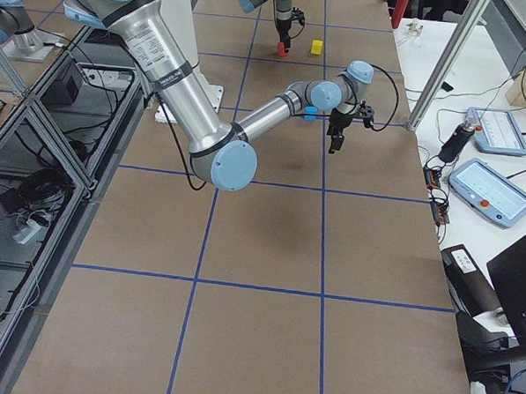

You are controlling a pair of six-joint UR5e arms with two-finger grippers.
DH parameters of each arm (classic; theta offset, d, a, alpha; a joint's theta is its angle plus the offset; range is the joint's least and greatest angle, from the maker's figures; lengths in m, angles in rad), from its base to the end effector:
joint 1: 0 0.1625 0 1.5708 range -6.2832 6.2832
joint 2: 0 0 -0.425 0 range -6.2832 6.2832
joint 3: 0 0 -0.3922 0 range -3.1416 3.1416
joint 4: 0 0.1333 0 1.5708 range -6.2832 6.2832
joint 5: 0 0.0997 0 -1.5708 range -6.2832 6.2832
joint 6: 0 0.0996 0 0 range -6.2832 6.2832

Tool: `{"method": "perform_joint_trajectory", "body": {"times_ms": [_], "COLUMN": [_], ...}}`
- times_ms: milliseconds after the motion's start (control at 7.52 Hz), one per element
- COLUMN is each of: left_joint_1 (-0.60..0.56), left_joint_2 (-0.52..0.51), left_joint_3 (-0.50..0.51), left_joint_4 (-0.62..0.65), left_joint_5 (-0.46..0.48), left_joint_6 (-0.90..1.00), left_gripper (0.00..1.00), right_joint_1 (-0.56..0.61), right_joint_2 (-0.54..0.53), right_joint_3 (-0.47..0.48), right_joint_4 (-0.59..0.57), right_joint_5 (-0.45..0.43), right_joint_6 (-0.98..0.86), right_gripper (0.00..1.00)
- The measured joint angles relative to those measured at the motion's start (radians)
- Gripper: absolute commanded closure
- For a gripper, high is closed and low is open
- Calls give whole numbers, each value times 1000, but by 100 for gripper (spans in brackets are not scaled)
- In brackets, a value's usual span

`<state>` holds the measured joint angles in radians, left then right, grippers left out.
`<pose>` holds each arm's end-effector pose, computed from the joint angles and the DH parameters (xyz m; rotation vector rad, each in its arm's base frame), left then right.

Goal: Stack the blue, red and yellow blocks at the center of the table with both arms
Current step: 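Lower the left gripper onto the red cube and close on it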

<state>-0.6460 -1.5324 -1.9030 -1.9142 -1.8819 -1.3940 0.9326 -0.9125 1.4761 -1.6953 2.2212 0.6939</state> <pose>0.3339 -0.3805 0.4905 -0.0228 0.7029 -0.3507 -0.3676 -0.6181 0.3185 -0.0624 -0.7642 -0.0898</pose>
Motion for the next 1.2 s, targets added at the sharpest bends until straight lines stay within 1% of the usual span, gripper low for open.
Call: {"method": "perform_joint_trajectory", "body": {"times_ms": [133,266,399,532,665,798,1065,1198], "left_joint_1": [-1,-1,-1,-1,-1,-2,-8,-29], "left_joint_2": [1,3,5,7,10,12,13,6], "left_joint_3": [3,4,5,6,6,4,-20,-44], "left_joint_4": [0,0,0,0,0,0,9,30], "left_joint_5": [0,0,0,0,0,-1,-19,-53], "left_joint_6": [10,17,19,21,23,26,29,37], "left_gripper": [0,7,30,57,92,100,100,100], "right_joint_1": [-3,-6,-8,-10,-12,-13,-14,-14], "right_joint_2": [1,1,1,0,0,0,0,1], "right_joint_3": [1,2,6,10,13,14,16,18], "right_joint_4": [1,1,1,0,0,0,0,0], "right_joint_5": [0,0,0,0,0,-1,-1,-1], "right_joint_6": [3,5,6,7,7,7,7,7], "right_gripper": [1,1,1,1,1,1,1,1]}}
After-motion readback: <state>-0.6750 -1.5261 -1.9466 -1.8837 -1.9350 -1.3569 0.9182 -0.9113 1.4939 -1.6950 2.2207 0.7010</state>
